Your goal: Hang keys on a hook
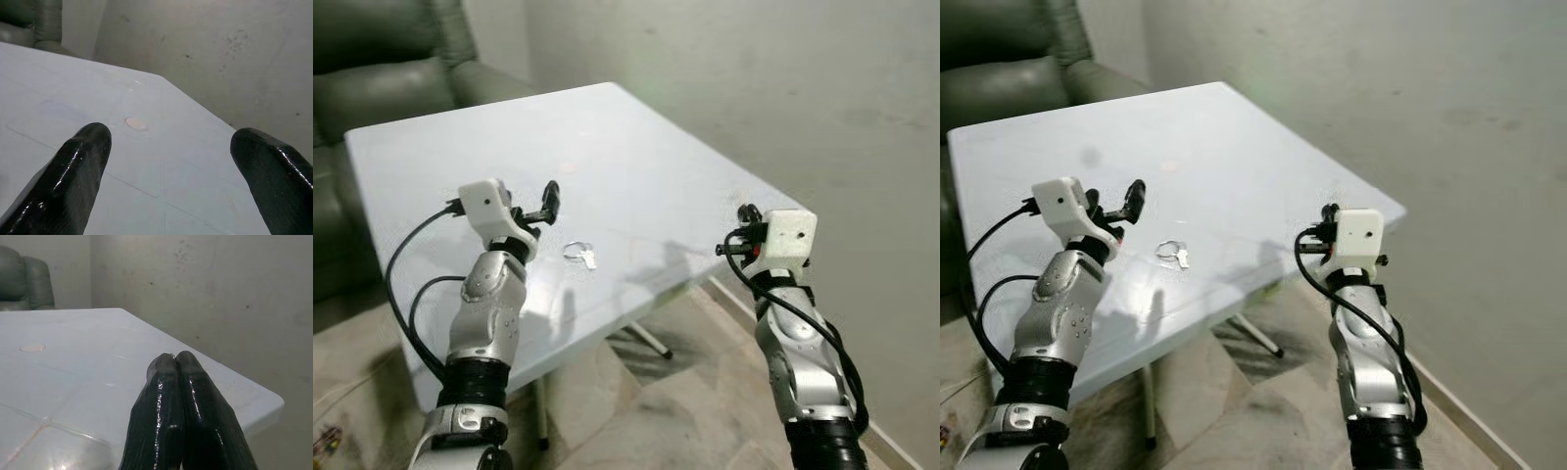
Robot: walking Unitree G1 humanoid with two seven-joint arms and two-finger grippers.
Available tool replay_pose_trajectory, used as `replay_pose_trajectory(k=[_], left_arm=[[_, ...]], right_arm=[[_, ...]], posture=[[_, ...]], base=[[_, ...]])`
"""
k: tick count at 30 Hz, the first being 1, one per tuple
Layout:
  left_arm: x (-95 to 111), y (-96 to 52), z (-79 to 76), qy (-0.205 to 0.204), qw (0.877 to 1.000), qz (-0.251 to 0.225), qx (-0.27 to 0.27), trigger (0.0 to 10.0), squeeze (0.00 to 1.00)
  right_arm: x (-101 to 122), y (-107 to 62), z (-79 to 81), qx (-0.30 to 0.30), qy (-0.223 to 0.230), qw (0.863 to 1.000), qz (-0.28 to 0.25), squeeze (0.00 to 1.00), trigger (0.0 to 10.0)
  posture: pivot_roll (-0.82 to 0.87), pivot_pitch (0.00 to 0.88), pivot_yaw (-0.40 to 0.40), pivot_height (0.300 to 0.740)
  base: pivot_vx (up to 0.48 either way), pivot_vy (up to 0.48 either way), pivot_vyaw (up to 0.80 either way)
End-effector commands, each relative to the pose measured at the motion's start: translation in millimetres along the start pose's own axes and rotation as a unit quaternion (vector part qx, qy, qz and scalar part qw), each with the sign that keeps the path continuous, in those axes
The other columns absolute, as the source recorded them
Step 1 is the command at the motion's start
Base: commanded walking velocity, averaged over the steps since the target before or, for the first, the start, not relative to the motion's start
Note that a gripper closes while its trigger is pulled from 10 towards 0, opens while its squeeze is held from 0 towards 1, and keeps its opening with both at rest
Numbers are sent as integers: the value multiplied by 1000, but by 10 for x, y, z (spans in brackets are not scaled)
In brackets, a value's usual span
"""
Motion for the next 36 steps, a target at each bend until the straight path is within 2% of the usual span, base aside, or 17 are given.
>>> replay_pose_trajectory(k=[1, 14, 36], left_arm=[[-8, -6, -73, 8, 1000, 3, -18, 10000, 0], [-13, -18, -91, 28, 999, 6, -36, 10000, 0], [19, -2, -41, 31, 999, 5, -19, 10000, 0]], right_arm=[[74, 14, -54, -10, -4, 1000, -11, 0, 10000], [98, 35, -127, -16, -10, 1000, -15, 0, 10000], [92, 35, -153, -28, -10, 999, -13, 0, 10000]], posture=[[-43, 0, -49, 740], [-45, 0, -52, 740], [-46, 0, -44, 740]], base=[[0, 0, -781], [0, 0, -781], [0, 0, -781]])
Point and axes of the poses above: a point about 5 cm out from each wrist's last joint towards the gripper, its own y axis pointing out of the wrist towards the gripper, its own x axis along the axis of the wrist's last joint, z = x × y, the point moved 1 cm from there along y, pointing out of the wrist towards the gripper, and after that the axes turned 1 degree about -y, right-handed, at the moved point
